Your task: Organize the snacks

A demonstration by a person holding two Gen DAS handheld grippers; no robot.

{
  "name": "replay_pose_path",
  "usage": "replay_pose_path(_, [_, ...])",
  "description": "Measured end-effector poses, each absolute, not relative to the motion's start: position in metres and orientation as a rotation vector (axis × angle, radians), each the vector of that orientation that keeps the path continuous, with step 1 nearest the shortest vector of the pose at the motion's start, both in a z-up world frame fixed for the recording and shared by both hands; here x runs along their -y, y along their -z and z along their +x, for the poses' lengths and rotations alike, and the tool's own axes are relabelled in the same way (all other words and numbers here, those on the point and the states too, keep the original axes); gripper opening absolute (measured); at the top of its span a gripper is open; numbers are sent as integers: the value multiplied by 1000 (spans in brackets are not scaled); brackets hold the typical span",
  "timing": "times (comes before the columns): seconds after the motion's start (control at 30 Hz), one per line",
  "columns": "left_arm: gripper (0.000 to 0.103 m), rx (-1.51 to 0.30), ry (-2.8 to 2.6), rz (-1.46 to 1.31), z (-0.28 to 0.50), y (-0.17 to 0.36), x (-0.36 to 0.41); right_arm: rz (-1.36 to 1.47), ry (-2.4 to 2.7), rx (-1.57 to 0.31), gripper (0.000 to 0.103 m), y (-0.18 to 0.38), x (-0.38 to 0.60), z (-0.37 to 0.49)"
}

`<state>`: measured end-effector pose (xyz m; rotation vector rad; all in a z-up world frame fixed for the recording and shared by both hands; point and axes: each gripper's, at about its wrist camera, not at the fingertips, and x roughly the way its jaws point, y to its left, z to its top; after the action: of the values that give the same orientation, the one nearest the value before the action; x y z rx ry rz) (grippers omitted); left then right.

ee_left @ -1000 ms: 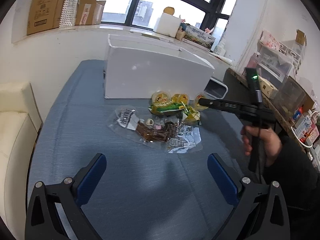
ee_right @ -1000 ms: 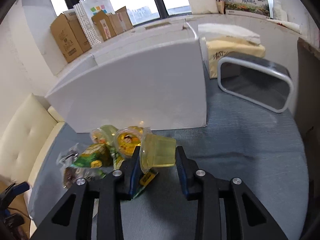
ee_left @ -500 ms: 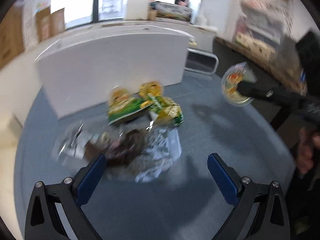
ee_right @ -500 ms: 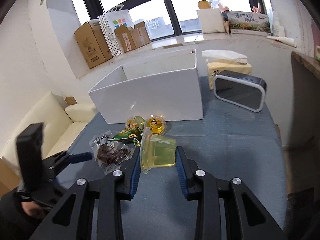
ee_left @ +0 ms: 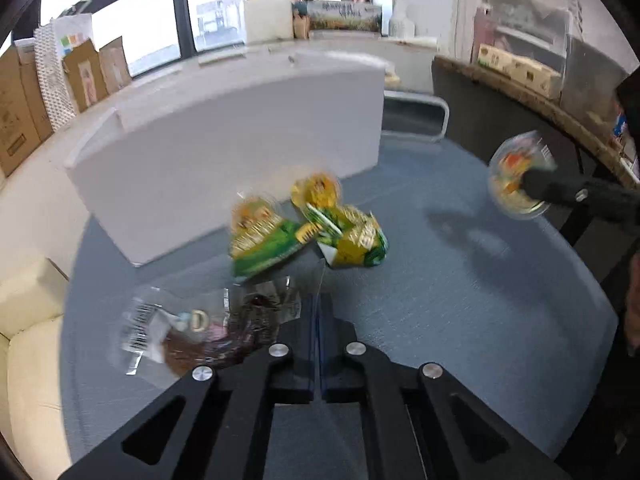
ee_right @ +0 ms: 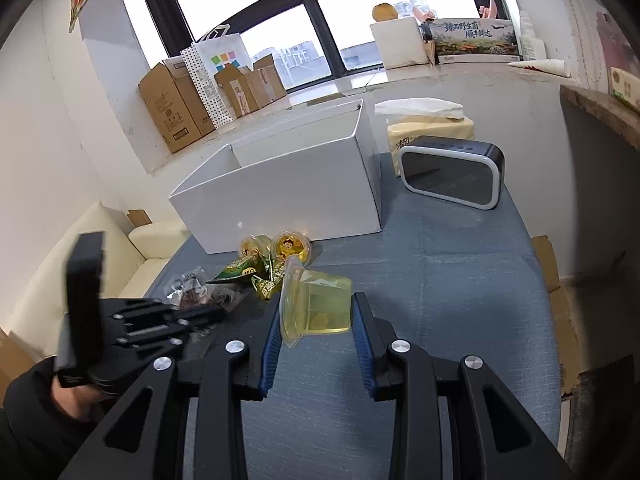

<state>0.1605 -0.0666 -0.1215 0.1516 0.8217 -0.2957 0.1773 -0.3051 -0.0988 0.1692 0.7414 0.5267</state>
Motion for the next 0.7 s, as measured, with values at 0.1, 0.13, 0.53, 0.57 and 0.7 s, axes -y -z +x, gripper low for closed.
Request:
replay_pose_path(0.1, [0,-770,304,105,142,98,50,169,-544,-737,36,96,297,176])
replay_pose_path(0.13, [0,-744,299,102,135,85,46,166,-551,-735,36,96,295,176])
replay_pose_path(0.53, [0,-604,302,28,120,13,6,116,-631,-685,36,64,255,170])
replay_pose_path(0.57, [0,-593,309,16,121,7,3,113,-635,-677,36,59,252,170])
replay_pose_path(0.7, [0,-558,312,12,129,-12,1,107,-649,-658,36,46,247,172])
